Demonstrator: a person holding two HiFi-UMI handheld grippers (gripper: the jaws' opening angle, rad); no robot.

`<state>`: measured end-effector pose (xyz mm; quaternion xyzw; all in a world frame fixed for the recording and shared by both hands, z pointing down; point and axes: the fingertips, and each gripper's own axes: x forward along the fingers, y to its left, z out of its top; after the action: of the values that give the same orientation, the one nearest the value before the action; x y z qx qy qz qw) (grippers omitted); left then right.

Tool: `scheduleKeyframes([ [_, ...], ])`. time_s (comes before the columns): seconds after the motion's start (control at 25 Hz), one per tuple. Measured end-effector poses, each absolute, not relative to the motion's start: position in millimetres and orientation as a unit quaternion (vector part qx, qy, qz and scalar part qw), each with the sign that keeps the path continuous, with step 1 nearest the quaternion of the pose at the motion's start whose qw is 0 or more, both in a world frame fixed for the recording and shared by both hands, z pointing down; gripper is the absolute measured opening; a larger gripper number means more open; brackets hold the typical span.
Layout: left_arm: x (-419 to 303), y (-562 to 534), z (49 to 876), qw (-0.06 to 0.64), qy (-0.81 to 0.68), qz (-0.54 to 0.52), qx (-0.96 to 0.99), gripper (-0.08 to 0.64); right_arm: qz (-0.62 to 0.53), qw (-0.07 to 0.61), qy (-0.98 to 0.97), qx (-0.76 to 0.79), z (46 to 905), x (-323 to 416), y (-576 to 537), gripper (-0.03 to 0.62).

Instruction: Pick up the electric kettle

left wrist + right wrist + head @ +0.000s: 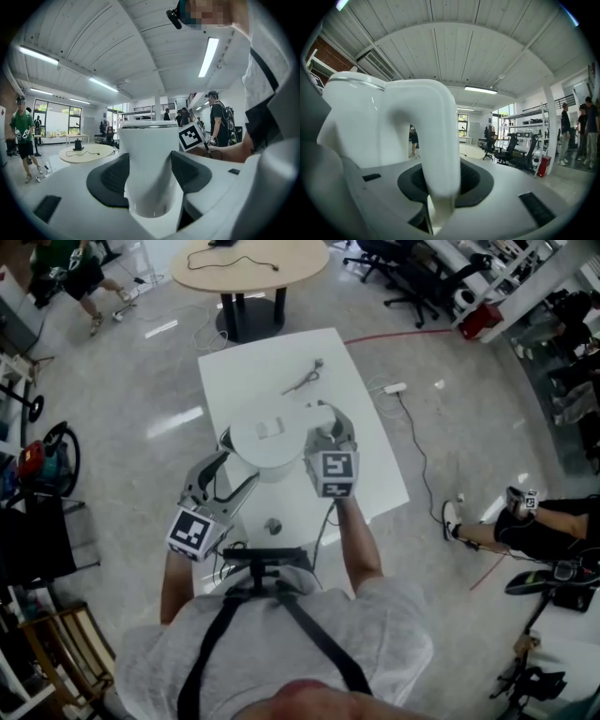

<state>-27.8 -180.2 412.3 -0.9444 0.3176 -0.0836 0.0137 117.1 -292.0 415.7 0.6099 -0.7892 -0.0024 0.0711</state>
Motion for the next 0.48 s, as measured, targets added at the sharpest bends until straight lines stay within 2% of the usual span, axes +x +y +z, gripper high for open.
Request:
scheduleKeyframes([
  [0.48, -49, -134, 398, 0.025, 0.296, -0.060, -0.953, 0.273, -0.011, 0.074, -0.772, 0.631, 399, 102, -238, 0.091],
])
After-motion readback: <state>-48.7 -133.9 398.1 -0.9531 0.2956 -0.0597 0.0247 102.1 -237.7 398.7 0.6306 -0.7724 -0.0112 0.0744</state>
